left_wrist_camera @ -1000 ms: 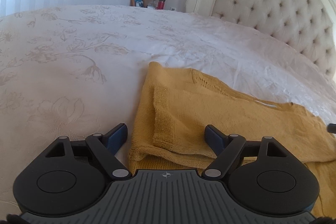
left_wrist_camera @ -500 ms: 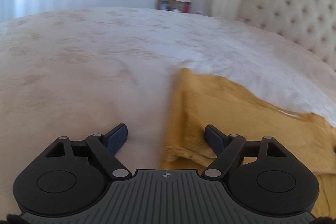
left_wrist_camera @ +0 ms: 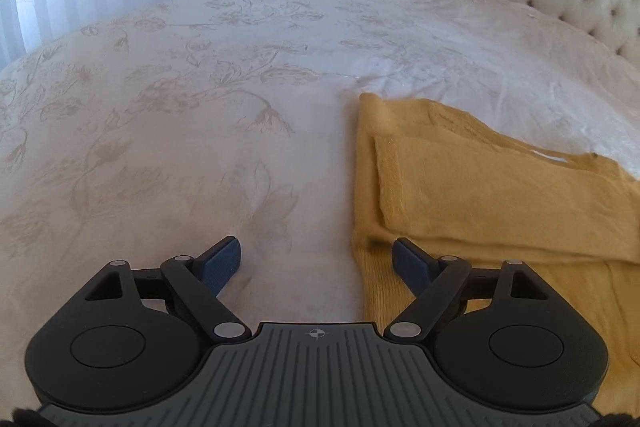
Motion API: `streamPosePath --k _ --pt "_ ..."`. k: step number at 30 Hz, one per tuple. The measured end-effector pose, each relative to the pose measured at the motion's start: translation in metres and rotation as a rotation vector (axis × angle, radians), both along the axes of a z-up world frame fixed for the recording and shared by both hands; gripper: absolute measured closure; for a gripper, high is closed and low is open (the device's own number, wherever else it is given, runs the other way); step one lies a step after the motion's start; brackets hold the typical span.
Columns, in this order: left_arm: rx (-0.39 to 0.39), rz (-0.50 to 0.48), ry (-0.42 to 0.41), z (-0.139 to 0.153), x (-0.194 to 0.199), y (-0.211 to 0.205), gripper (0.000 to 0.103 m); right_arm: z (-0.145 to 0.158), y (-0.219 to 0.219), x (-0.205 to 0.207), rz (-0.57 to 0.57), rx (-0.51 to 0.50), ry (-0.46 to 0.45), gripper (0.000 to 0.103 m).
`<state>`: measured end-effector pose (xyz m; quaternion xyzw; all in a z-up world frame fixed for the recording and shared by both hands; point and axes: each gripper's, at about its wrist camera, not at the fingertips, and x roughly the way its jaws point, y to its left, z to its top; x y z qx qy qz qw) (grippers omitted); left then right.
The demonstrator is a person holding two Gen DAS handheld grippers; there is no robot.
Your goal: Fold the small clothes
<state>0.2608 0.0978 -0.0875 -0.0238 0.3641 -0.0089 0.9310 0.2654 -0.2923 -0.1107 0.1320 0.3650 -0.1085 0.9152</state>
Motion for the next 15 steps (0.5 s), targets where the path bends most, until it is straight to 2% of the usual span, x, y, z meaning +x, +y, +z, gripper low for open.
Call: streamPosePath --k 4,9,15 --pt "-0.066 -0.046 0.049 0.007 -0.03 0.006 0.02 0.015 0.009 -0.045 0.107 -0.017 -0.021 0.001" --pt "-0.089 -0.112 0.16 0.0 -0.059 0.0 0.019 0.012 0.023 -0.1 0.198 -0.061 0.034 0.001" --pt "-0.071 -0.163 0.244 -0.008 -0.085 -0.008 0.018 0.0 0.029 -0.164 0.233 0.01 0.099 0.001"
